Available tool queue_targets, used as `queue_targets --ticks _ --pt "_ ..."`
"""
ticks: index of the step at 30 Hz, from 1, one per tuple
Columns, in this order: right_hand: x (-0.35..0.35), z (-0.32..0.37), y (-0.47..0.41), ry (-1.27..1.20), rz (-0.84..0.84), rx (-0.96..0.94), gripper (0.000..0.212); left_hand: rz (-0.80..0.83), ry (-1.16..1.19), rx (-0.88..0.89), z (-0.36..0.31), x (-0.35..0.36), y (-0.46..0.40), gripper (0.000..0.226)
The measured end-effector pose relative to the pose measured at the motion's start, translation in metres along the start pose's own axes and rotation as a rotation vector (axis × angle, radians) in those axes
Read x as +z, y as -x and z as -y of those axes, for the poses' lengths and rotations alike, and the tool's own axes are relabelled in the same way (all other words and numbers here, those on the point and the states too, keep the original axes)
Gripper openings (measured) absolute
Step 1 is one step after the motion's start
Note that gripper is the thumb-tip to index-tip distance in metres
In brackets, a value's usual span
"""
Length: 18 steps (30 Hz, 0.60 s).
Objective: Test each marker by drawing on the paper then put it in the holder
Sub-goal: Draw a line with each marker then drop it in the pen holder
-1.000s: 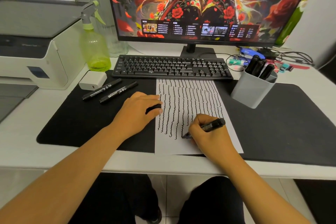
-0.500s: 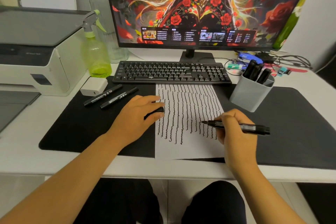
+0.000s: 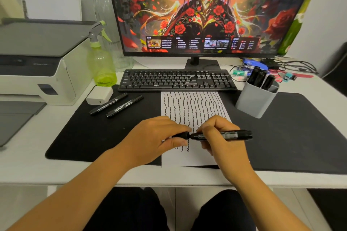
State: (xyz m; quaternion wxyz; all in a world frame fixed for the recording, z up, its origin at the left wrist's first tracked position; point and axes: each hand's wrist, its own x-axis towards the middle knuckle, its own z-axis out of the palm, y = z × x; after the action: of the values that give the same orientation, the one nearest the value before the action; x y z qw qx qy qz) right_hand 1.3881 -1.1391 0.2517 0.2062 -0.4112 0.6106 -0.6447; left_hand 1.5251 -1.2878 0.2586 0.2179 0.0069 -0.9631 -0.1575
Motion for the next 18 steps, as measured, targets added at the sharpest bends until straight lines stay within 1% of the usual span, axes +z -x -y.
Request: queue_targets --ticks 3,5,7,10,11,12,14,16,18 --pt "0.001 0.001 0.004 -0.046 0.087 0.020 0.020 0.056 0.019 -0.006 -0.011 -0.002 -0.001 0.040" --pt "-0.001 0.000 0.007 -0.062 0.133 0.004 0.018 0.123 0.079 -0.106 -0.018 -0.004 -0.002 0.048" --pt "-0.003 -0.001 0.010 -0.059 0.139 -0.072 0.017 0.223 0.200 -0.205 -0.025 -0.007 0.000 0.050" --pt "-0.005 -0.002 0.018 -0.116 0.154 -0.181 0.022 0.294 0.461 -0.261 -0.036 -0.011 0.002 0.029" --pt "-0.004 -0.002 0.021 -0.131 0.156 -0.201 0.024 0.316 0.521 -0.272 -0.041 -0.012 0.003 0.025" --pt "-0.002 -0.003 0.024 -0.144 0.149 -0.210 0.024 0.339 0.533 -0.269 -0.044 -0.013 0.004 0.025" --pt "0.001 -0.006 0.028 -0.175 0.098 -0.204 0.024 0.368 0.427 -0.228 -0.047 -0.014 0.002 0.024" --pt "0.006 -0.011 0.027 -0.238 0.026 -0.154 0.026 0.362 0.287 -0.194 -0.047 -0.014 -0.001 0.023" --pt "0.011 -0.013 0.023 -0.304 -0.016 -0.085 0.025 0.319 0.183 -0.192 -0.047 -0.012 -0.005 0.030"
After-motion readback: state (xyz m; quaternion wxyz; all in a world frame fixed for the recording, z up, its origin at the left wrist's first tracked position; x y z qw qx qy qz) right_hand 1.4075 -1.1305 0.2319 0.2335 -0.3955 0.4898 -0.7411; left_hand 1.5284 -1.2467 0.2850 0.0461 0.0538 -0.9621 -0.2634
